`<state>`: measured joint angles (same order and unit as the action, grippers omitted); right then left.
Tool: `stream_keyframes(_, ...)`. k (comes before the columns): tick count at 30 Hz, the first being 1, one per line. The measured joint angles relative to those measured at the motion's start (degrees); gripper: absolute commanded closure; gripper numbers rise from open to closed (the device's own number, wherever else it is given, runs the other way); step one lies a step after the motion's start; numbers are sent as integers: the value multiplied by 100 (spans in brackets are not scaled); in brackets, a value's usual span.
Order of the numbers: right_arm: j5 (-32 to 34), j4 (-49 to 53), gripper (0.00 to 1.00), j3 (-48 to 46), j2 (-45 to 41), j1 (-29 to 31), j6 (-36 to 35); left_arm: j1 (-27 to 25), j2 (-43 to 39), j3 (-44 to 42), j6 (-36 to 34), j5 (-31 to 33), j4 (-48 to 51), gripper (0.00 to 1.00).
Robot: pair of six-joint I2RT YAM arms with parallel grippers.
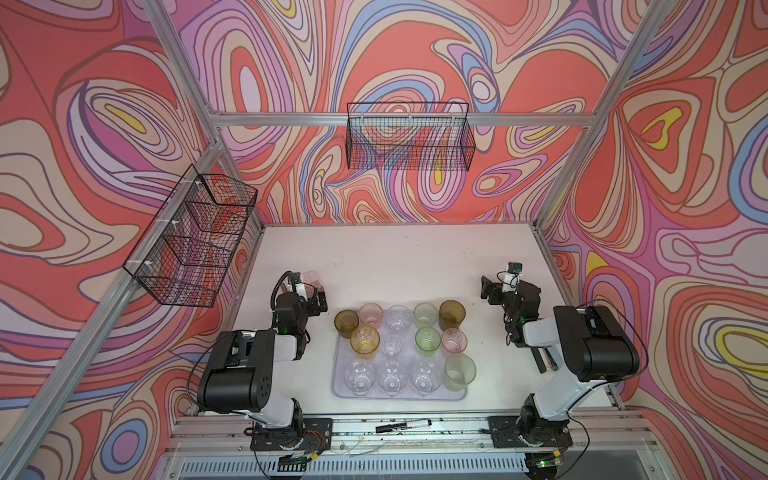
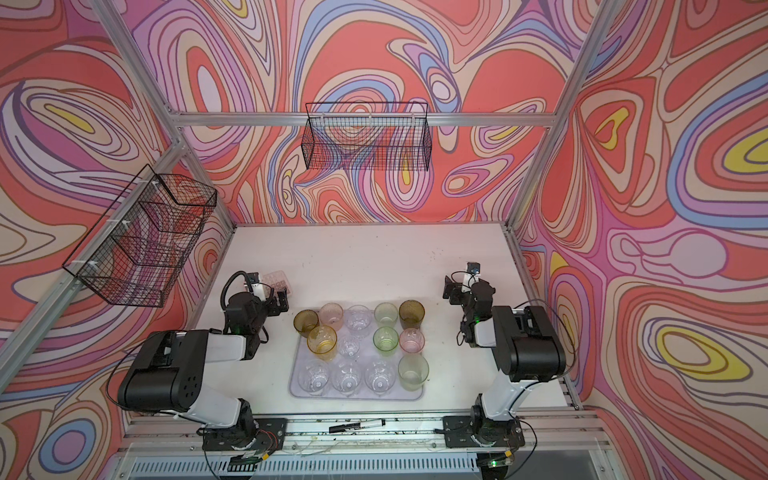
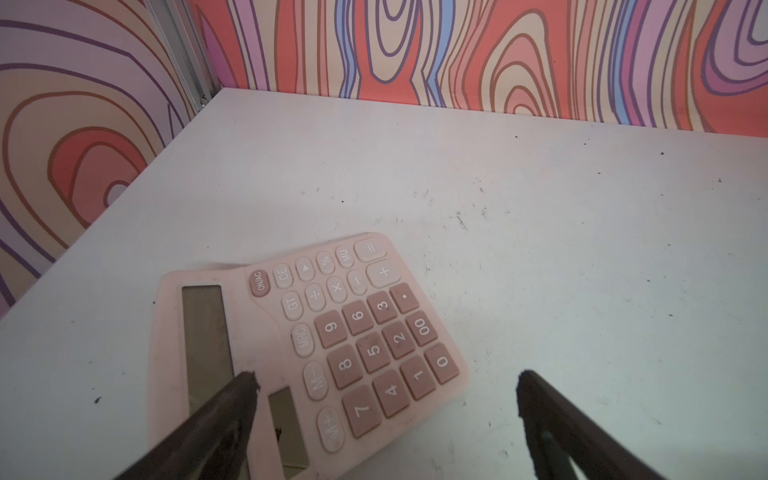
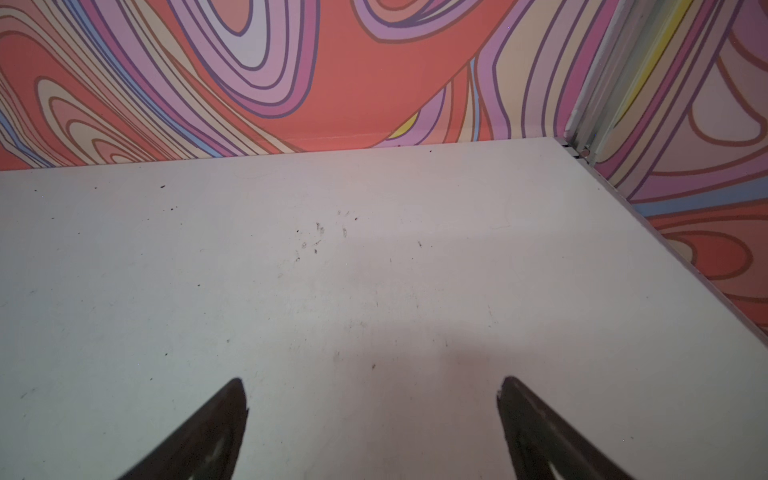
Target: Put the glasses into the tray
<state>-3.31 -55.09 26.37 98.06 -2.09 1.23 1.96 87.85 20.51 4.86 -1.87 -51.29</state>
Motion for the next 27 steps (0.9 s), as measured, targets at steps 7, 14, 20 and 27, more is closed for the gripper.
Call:
stream_keyframes(7, 76, 28, 2, 2, 0, -4, 17, -52, 0, 0, -101, 81, 20, 0)
stream_keyframes(14, 94, 28, 2, 0, 0, -4, 35, -96, 0, 2, -275, -116, 92, 0)
stream_keyframes(20, 96, 31, 2, 0, 0, -4, 35, -96, 0, 2, -317, -136, 96, 0)
stream_keyframes(27, 96, 31, 1, 0, 0, -4, 35, -96, 0, 2, -319, -136, 96, 0)
